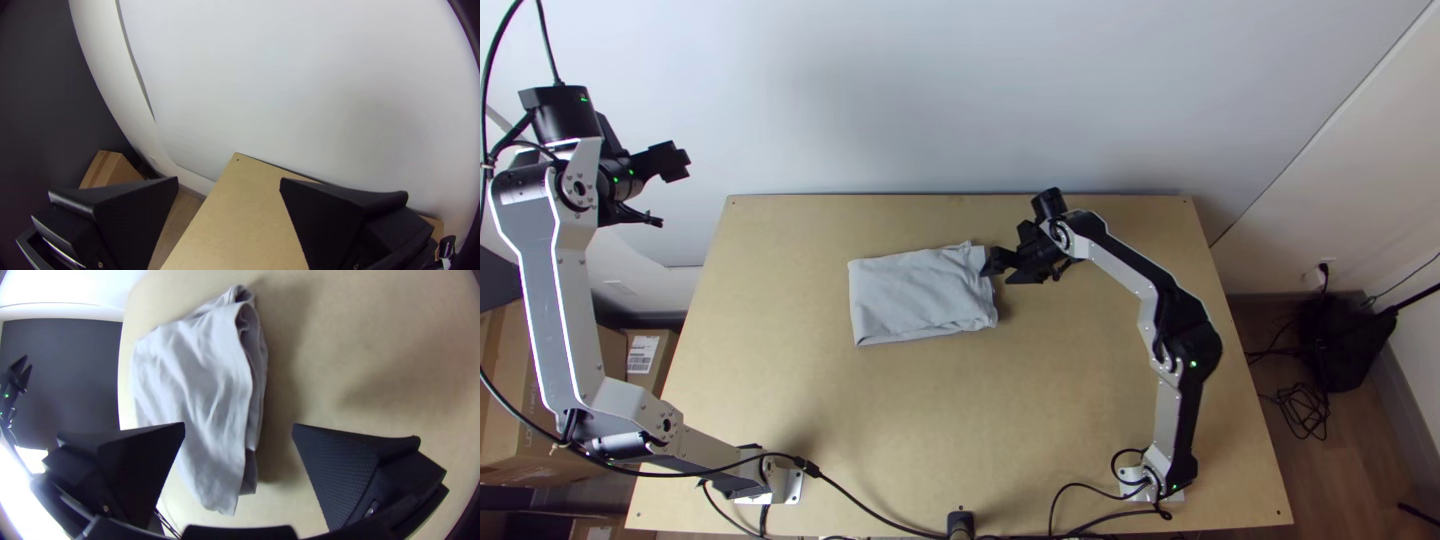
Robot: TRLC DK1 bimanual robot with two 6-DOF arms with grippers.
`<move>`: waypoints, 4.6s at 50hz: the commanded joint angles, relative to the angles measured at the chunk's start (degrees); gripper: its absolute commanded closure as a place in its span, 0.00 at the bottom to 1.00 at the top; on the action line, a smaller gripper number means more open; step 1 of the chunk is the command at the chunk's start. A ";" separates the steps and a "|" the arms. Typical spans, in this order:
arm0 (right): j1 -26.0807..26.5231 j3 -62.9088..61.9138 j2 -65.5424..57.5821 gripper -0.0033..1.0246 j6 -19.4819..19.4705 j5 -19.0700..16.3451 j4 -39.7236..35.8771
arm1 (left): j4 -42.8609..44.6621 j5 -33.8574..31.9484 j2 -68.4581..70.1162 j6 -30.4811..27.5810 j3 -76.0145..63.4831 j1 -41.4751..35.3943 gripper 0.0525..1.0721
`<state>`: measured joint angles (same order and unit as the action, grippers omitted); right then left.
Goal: Fold the t-shirt
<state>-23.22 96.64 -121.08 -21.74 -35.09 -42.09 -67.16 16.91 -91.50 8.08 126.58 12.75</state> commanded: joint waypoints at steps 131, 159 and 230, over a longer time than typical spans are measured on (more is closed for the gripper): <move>64.36 14.28 5.76 0.04 21.47 15.84 11.24 | 3.17 -3.81 -0.61 -3.77 0.86 5.70 0.04; 54.78 -14.90 60.43 0.04 7.67 15.93 50.00 | 17.94 -17.35 22.60 0.54 -20.85 5.70 0.04; 42.47 -96.55 121.52 0.04 4.86 23.49 54.39 | 67.68 -17.79 91.50 -5.35 -126.50 2.72 0.04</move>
<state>18.33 0.64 0.08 -14.02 -12.19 19.44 -0.19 -0.67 -0.34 3.70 3.03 15.46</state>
